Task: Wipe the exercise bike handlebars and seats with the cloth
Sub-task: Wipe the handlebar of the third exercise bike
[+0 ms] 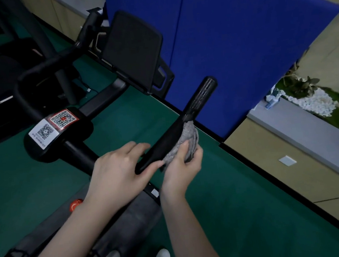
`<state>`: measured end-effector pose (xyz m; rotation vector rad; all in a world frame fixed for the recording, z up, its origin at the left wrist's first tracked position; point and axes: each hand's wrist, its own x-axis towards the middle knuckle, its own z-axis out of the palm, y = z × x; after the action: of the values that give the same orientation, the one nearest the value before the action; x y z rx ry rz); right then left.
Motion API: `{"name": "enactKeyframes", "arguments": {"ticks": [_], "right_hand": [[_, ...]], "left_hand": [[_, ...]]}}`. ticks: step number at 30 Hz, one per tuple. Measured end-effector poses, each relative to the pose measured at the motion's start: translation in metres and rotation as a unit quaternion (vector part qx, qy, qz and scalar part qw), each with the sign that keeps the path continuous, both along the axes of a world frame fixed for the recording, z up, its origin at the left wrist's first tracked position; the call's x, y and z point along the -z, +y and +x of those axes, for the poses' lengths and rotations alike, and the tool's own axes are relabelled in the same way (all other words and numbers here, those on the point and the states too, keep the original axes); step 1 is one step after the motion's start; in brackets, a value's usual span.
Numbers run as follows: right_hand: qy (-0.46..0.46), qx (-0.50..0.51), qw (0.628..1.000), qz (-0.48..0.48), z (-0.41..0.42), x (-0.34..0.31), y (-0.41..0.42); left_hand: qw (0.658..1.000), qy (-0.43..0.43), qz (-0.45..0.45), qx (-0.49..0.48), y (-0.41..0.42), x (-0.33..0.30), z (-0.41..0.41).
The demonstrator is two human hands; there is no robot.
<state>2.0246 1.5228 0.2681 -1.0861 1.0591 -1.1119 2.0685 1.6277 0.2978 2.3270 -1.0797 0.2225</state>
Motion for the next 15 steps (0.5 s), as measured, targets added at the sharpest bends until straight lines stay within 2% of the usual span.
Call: {"name": "enactKeyframes", "arguments": {"ticks": [8,15], "right_hand": [[-0.001,-0.026,0.998,0.065,0.003,-0.003,-0.029],[0.070,-0.088,0.990,0.084,-0.026,0.020,-0.006]], "left_hand": [[0.999,0.014,0.025,-0.016,-0.026,-0.001,-0.001],[1.000,0.012,0.021,-0.017,-0.022,0.004,-0.001]]}}
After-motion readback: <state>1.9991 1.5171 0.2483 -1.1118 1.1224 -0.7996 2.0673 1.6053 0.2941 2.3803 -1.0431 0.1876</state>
